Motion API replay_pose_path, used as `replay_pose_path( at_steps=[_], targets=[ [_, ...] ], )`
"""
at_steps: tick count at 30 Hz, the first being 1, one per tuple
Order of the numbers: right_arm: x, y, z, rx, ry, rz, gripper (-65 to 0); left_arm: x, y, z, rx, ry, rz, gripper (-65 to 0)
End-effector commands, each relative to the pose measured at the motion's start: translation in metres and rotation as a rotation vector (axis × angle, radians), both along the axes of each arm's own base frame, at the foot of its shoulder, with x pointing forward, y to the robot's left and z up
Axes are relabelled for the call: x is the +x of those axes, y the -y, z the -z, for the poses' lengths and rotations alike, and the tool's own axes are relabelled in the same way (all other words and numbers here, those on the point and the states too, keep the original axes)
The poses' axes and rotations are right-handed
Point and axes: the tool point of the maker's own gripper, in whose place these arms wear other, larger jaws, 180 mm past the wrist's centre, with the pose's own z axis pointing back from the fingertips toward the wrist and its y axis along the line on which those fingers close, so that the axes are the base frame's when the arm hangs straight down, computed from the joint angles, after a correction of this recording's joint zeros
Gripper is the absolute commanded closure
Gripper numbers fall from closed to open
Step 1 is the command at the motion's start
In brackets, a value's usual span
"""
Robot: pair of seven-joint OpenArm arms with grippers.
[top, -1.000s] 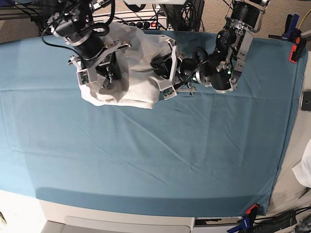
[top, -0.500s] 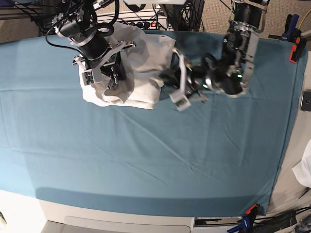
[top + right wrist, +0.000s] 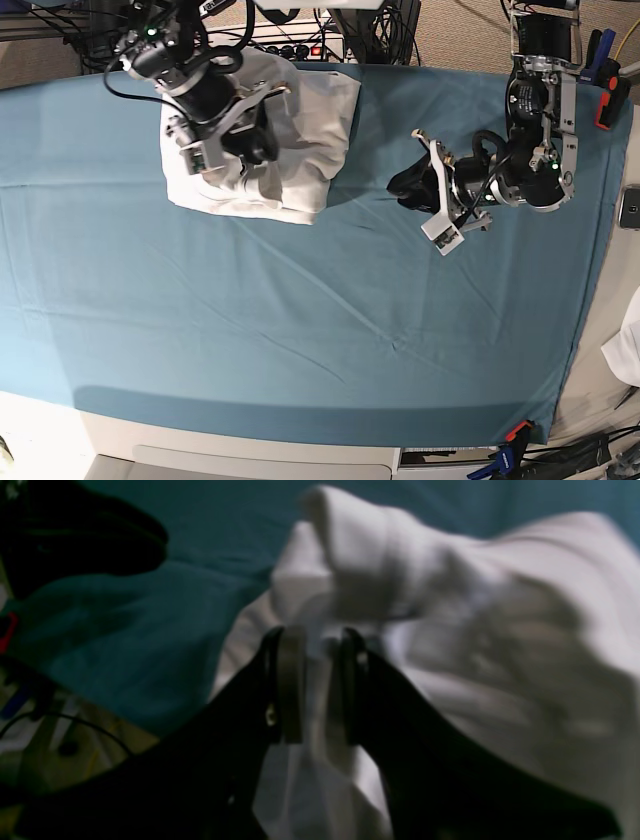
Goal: Fold the T-shirt properly
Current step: 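Release the right gripper and move the left gripper onto the bundle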
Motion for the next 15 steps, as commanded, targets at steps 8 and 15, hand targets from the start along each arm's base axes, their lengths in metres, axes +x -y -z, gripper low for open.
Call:
replay_pose_path(
  at_steps=[8,15],
  targets=[
    [0.018,-0.043,0.022,0.104,-0.032,-0.073,-13.0,0.005,0.004,-0.014,-0.038,0.039,0.011,-16.2],
    [0.021,-0.052,-0.005,0.104,0.055,-0.165,-13.2,0.005,0.0,-0.013,-0.027,0.038,0.011,-16.2]
  ],
)
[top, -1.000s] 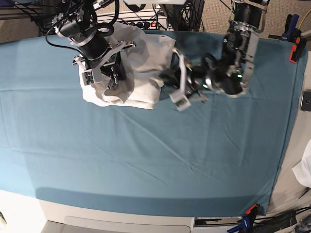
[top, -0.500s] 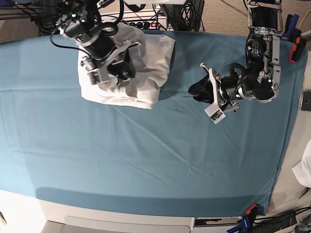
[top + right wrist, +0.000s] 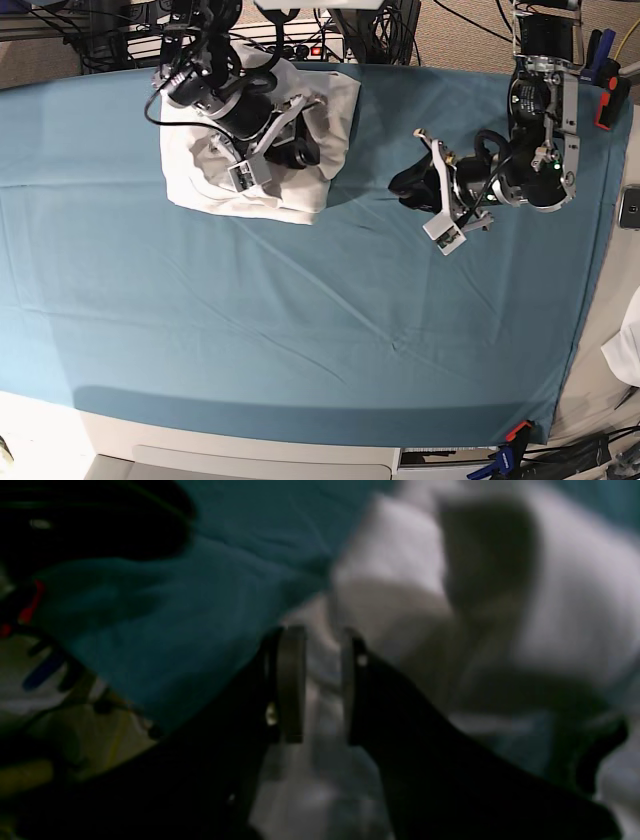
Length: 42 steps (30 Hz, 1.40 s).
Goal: Fold the T-shirt properly
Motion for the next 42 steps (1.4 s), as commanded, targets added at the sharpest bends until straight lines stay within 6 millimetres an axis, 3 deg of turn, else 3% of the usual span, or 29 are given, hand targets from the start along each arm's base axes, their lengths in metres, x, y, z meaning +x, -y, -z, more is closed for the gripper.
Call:
replay_pose_path(
  at_steps=[1,5,8,11,14,18,21,23,27,33,37,42],
  targets=[
    [0.005,-0.009,-0.025,0.062,0.084,-0.02,-13.2,0.006,0.002,-0.013,-0.027,0.042,0.007,-16.2],
    [0.001,-0.019,-0.061,0.113,0.181,-0.081,-13.2,0.006,0.002,-0.013,-0.026,0.042,0.007,-16.2],
    [-0.006,-0.016,-0.086,0.057,0.276,-0.11,-13.2,0.003,0.002,-0.011,-0.027,0.033,0.007,-16.2],
    [-0.005,0.007,-0.078,0.025,0.261,-0.036,-13.1,-0.004,0.002,-0.006,-0.032,0.008,0.001,-16.1],
    [0.0,0.051,-0.067,-0.065,0.227,0.088,-13.1,-0.015,0.008,-0.007,-0.095,-0.033,0.014,-14.8],
    [0.005,0.127,-0.066,-0.175,0.218,0.314,-11.0,-0.028,0.019,-0.016,-0.17,-0.049,0.082,-6.7],
    [0.0,0.18,-0.07,-0.244,0.205,0.485,0.0,-0.031,0.025,-0.025,-0.221,-0.048,0.099,-0.6],
    [-0.006,0.205,-0.074,-0.279,0.202,0.564,0.0,-0.032,0.031,-0.034,-0.256,-0.034,0.108,0.0],
    [-0.012,0.227,-0.078,-0.321,0.204,0.626,0.0,-0.04,0.059,-0.049,-0.331,-0.017,0.16,0.0],
    [-0.009,0.229,-0.084,-0.33,0.24,0.63,0.0,-0.081,0.132,-0.051,-0.382,-0.055,0.343,0.0],
    [-0.006,0.243,-0.057,-0.292,0.167,0.657,0.0,-0.109,0.169,-0.05,-0.366,-0.063,0.451,0.0],
    [0.003,0.259,-0.024,-0.232,0.084,0.681,0.0,-0.133,0.2,-0.049,-0.337,-0.067,0.529,0.0]
  ],
)
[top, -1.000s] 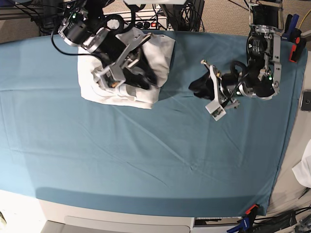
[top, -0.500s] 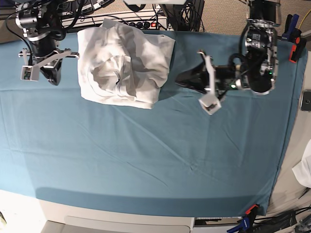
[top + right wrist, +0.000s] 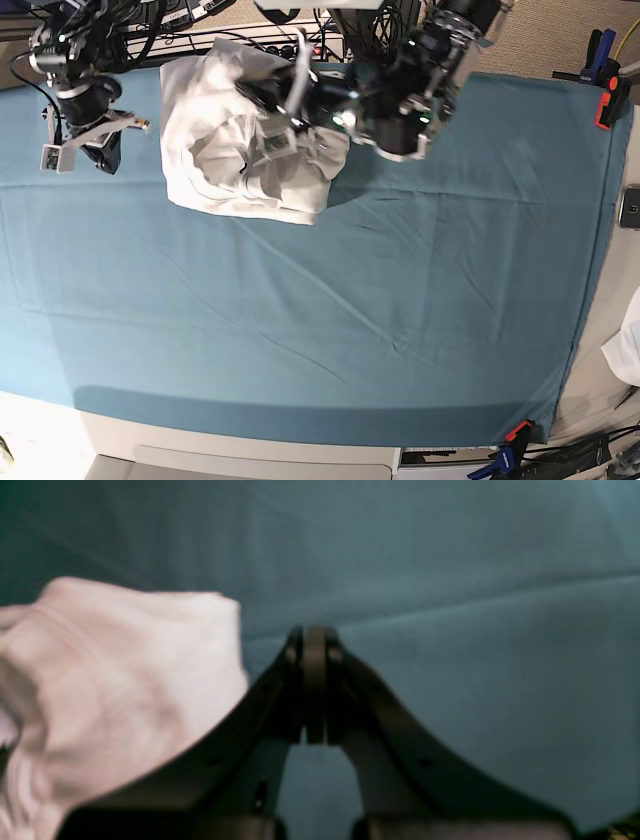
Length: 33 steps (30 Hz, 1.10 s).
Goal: Fold the T-shirt properly
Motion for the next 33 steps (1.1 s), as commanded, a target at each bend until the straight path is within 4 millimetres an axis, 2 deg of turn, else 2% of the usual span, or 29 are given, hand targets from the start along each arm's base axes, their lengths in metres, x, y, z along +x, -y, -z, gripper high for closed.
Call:
replay_pose_path(
  at_steps=[1,6,11,17,21,24,29,33],
  targets=[
    [0.007,0.001,-0.006,0.007,0.036,-0.002,0.0,0.004,0.009,-0.013,-0.039,0.024,-0.015,0.0],
    [0.015,-0.005,0.015,0.114,0.015,-0.01,0.0,0.002,0.031,-0.02,-0.033,0.056,-0.03,0.0],
    [0.026,-0.03,0.022,0.111,-0.011,-0.104,0.0,0.003,0.046,-0.034,-0.071,0.064,-0.045,0.0],
    [0.035,-0.068,0.032,0.094,-0.048,-0.229,0.0,0.024,0.046,-0.011,0.084,0.131,-0.172,0.0],
    [0.036,-0.081,0.036,0.091,-0.064,-0.264,0.0,0.036,0.025,0.017,0.224,0.16,-0.249,0.0],
    [0.035,-0.081,0.037,0.094,-0.067,-0.259,0.0,0.043,-0.006,0.046,0.373,0.193,-0.283,0.0],
    [0.033,-0.07,0.039,0.07,-0.082,-0.226,0.0,0.051,-0.059,0.081,0.56,0.238,-0.317,0.0],
    [0.03,-0.052,0.036,0.066,-0.078,-0.156,0.0,0.051,-0.08,0.092,0.617,0.248,-0.31,0.0]
  ],
)
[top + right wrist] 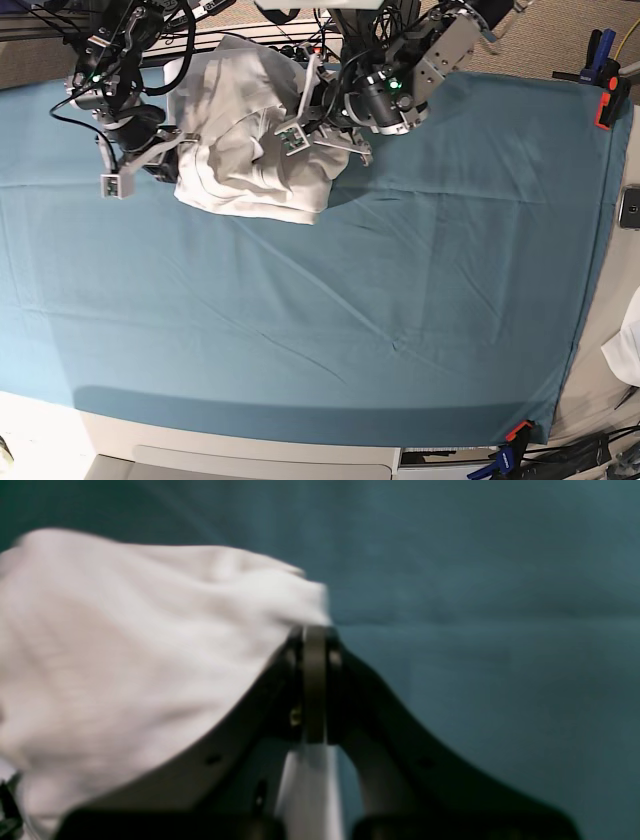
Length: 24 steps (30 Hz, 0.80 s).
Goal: Fold the T-shirt properly
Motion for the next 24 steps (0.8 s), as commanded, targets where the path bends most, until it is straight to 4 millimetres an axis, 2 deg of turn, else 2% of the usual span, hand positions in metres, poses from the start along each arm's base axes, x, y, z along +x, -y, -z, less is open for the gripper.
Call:
replay_pose_path(
  at_steps=[1,4,8,10,13,16,19,21,24],
  targets=[
    [0.006,0.007,-0.013,-0.01,0.049,0.018,0.0,0.005,-0.012,0.002,0.058,0.02,-0.009,0.0],
    [0.002,0.025,-0.023,-0.02,0.075,0.081,0.0,0.008,-0.013,-0.002,0.051,0.03,-0.018,0.0],
    [-0.005,0.041,-0.053,-0.007,0.141,0.129,0.0,0.022,-0.012,-0.023,0.001,0.088,-0.057,0.0],
    [-0.012,0.042,-0.066,0.006,0.173,0.125,0.0,0.033,-0.015,-0.035,-0.032,0.122,-0.102,0.0],
    [-0.026,0.028,-0.074,0.014,0.179,0.047,0.0,0.054,-0.023,-0.056,-0.095,0.186,-0.181,0.0],
    [-0.043,0.011,-0.068,0.053,0.146,-0.032,0.0,0.069,-0.027,-0.08,-0.194,0.214,-0.239,0.0],
    [-0.058,0.004,-0.054,0.067,0.079,-0.05,0.0,0.076,-0.029,-0.096,-0.278,0.213,-0.268,0.0],
    [-0.063,-0.002,-0.041,0.084,0.037,-0.064,0.0,0.073,-0.02,-0.105,-0.34,0.197,-0.248,0.0],
    [-0.065,-0.019,-0.015,0.158,-0.025,-0.094,0.0,0.062,0.003,-0.12,-0.448,0.164,-0.183,0.0]
  ],
)
